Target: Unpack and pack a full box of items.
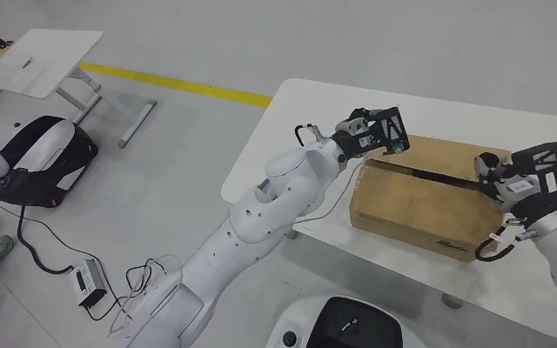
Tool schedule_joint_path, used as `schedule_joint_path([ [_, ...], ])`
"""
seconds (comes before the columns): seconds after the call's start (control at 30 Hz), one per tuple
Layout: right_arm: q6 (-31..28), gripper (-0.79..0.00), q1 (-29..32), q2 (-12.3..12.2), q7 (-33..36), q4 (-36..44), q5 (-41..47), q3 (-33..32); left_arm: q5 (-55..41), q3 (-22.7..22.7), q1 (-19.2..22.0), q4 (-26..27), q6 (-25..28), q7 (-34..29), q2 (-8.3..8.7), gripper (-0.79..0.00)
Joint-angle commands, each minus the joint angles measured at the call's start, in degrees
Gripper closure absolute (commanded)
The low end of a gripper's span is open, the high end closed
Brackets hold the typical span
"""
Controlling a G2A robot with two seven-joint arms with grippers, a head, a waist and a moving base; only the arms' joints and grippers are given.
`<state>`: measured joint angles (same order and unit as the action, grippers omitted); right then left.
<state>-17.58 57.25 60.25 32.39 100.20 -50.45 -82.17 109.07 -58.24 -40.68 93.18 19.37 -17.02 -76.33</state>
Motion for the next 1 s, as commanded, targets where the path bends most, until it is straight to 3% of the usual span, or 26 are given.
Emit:
schedule_joint_path([
  [0.0,0.76,0.0,0.35,-0.24,0.19,0.56,0.46,-2.29,-0.34,0.52,0.15,-0.3,0.56,0.26,-0.16,-0.188],
  [0.07,1.29,0.0,0.81,-0.45,0.43,1.23,0.91,-4.25,-0.99,0.94,0.46,-0.54,1.34,0.78,-0.33,-0.557],
  [0.13,1.25,0.0,1.33,-0.67,1.06,1.65,1.48,-5.86,-1.49,1.5,0.85,-0.57,2.49,1.51,-0.49,-0.785],
  [0.43,0.76,0.0,3.13,-0.94,0.81,0.98,1.69,-6.57,-2.83,3.31,2.26,0.04,7.78,6.36,-0.91,-0.785],
  [0.63,0.77,0.0,2.75,-0.99,0.63,0.84,2.02,-6.21,-5.86,1.26,2.29,-0.5,12.83,8.59,-0.54,-0.785],
  [0.87,0.14,0.0,1.97,-1.16,0.88,0.76,3.12,-6.62,-1.07,-2.87,-1.89,0.06,16.39,6.31,1.05,-0.785],
  [0.97,-0.57,-0.065,2.01,-1.28,1.14,0.98,3.69,-6.91,-1.42,-5.18,-4.07,-1.24,17.76,4.45,1.63,-0.785],
])
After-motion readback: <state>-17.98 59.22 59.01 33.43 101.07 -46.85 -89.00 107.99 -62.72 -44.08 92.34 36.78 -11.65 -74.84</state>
